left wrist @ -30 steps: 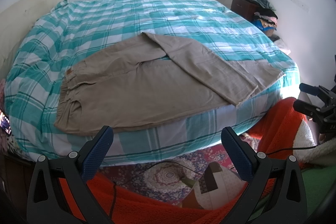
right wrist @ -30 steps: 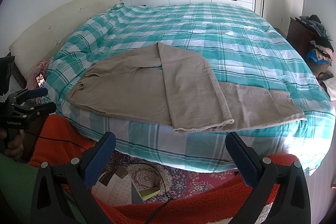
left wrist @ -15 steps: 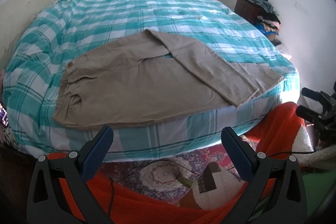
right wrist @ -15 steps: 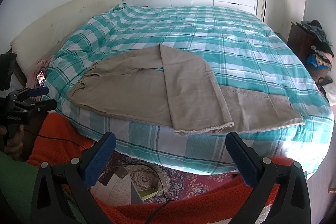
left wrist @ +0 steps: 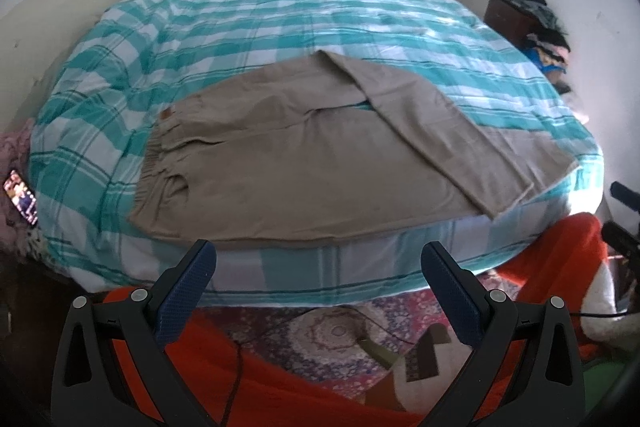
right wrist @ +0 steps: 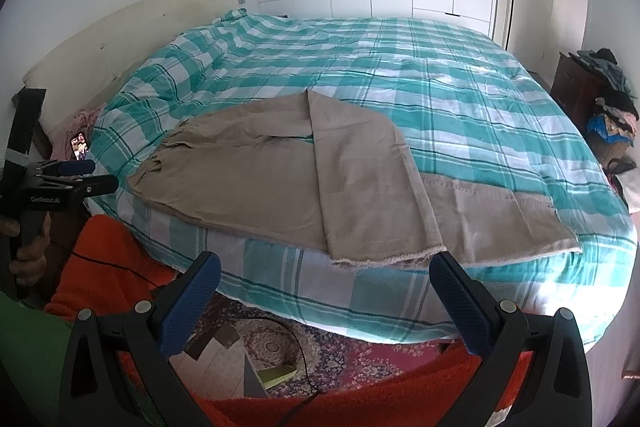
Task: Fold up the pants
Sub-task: 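Reach the right gripper to the trouser leg hem and grasp it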
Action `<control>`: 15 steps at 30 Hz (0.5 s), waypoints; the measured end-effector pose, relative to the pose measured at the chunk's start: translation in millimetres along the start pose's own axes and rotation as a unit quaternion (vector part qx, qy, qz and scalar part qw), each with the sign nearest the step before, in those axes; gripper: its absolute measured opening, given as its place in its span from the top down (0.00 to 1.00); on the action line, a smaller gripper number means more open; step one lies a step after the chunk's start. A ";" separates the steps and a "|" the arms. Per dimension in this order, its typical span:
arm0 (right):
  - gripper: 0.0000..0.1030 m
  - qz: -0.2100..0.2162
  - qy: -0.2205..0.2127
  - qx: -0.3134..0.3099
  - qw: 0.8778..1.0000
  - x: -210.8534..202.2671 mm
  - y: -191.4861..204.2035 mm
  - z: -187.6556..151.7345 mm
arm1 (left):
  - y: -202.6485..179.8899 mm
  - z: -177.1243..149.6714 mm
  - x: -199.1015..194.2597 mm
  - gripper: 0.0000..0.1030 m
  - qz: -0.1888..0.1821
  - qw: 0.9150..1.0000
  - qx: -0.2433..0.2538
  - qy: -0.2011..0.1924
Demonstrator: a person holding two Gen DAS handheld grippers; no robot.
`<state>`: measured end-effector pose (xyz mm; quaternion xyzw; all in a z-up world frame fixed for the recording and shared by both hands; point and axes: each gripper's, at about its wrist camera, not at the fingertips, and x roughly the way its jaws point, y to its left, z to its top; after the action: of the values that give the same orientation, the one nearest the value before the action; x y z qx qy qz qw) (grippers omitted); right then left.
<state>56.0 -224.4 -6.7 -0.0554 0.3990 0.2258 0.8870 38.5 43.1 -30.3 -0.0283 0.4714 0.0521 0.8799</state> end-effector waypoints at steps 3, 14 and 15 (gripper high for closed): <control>0.00 0.001 0.001 -0.003 1.000 2.1 1.1 1.9 | 2.1 -1.6 2.9 0.01 0.008 1.000 0.000 0.006; 0.00 0.009 0.018 -0.024 1.000 22.6 1.0 2.4 | 6.5 -6.4 13.0 0.01 0.019 1.000 -0.007 0.023; 0.00 0.006 0.024 -0.039 0.999 32.1 1.5 2.5 | 6.8 -7.3 14.6 0.01 0.017 0.999 -0.009 0.026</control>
<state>75.6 -210.9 -28.4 -0.0929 0.4114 0.2446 0.8731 39.7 50.0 -46.5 -0.0294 0.4945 0.0707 0.8658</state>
